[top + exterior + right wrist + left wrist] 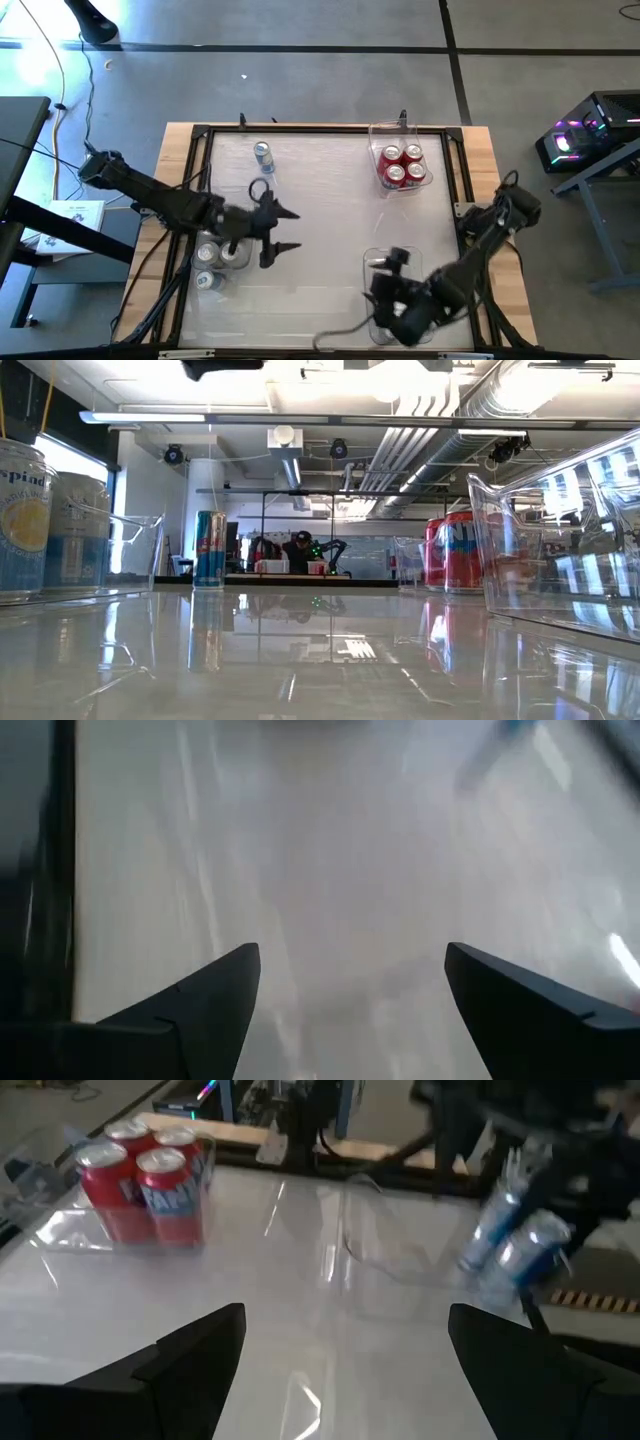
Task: Sort soda cans
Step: Put the top blue soda can into the bottom right transparent bin
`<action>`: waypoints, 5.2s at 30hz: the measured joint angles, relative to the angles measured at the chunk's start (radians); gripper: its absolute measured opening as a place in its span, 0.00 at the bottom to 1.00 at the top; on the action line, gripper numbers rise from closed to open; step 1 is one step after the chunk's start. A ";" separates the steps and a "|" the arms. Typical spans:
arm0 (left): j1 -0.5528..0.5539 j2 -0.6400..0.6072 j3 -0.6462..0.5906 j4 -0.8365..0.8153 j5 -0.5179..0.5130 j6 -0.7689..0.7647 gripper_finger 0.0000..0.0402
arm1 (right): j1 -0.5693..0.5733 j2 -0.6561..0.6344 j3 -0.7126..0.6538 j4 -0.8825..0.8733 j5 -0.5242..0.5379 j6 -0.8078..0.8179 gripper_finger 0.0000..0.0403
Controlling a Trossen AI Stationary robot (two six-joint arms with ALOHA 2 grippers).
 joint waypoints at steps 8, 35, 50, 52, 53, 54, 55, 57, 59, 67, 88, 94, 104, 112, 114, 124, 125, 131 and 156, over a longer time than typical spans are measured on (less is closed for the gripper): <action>0.260 -0.136 0.000 -0.246 -0.022 0.006 0.86 | -0.217 -0.116 -0.438 1.008 -0.118 -0.538 0.78; 1.010 0.138 -0.130 -0.227 0.219 0.179 0.86 | -0.366 -0.115 -0.550 1.311 -0.298 -0.644 0.78; 0.925 0.089 -0.131 -0.360 0.223 0.109 0.54 | -0.234 -0.319 -0.549 1.119 -0.049 -0.597 0.78; 0.876 0.079 -0.131 -0.342 0.260 0.067 0.50 | -0.204 -0.348 -0.549 1.099 -0.009 -0.597 0.78; 0.845 0.075 -0.131 -0.320 0.271 0.042 0.50 | -0.187 -0.360 -0.549 1.091 0.009 -0.597 0.78; 0.809 0.075 -0.130 -0.295 0.273 0.013 0.50 | -0.173 -0.368 -0.549 1.085 0.031 -0.598 0.78; 0.767 0.075 -0.130 -0.267 0.276 -0.015 0.50 | -0.159 -0.375 -0.549 1.087 0.051 -0.597 0.78; 0.678 0.081 -0.130 -0.207 0.284 -0.067 0.50 | -0.128 -0.379 -0.549 1.087 0.094 -0.597 0.78; 0.573 0.096 -0.126 -0.133 0.288 -0.127 0.50 | -0.104 -0.379 -0.549 1.081 0.128 -0.593 0.78; 0.231 0.276 0.067 -0.068 0.167 -0.195 0.50 | -0.078 -0.379 -0.549 1.030 0.175 -0.491 0.78; 0.116 0.664 0.415 -0.220 0.171 -0.062 0.53 | -0.077 -0.379 -0.549 0.929 0.168 -0.357 0.78; 0.117 0.664 0.415 -0.204 0.220 -0.018 0.63 | -0.077 -0.379 -0.549 0.918 0.167 -0.350 0.78; 0.133 0.656 0.415 -0.199 0.297 -0.002 0.81 | -0.116 -0.367 -0.549 0.836 0.084 -0.253 0.78; 0.086 0.560 0.415 -0.350 0.242 -0.001 0.82 | -0.214 -0.239 -0.549 0.839 -0.061 -0.304 0.78; 0.064 0.526 0.406 -0.396 0.163 -0.005 0.82 | -0.244 -0.208 -0.549 0.860 -0.063 -0.294 0.78; -0.004 0.419 0.257 -0.441 -0.112 -0.157 0.82 | -0.336 -0.128 -0.549 0.901 -0.197 -0.248 0.78; -0.007 0.415 0.243 -0.442 -0.124 -0.174 0.82 | -0.341 -0.121 -0.549 0.904 -0.208 -0.248 0.78; -0.009 0.414 0.195 -0.421 -0.153 -0.238 0.82 | -0.342 -0.094 -0.549 0.923 -0.197 -0.264 0.76; -0.077 0.401 0.180 -0.434 -0.332 -0.276 0.82 | -0.069 -0.469 -0.258 0.324 -0.166 -0.243 0.55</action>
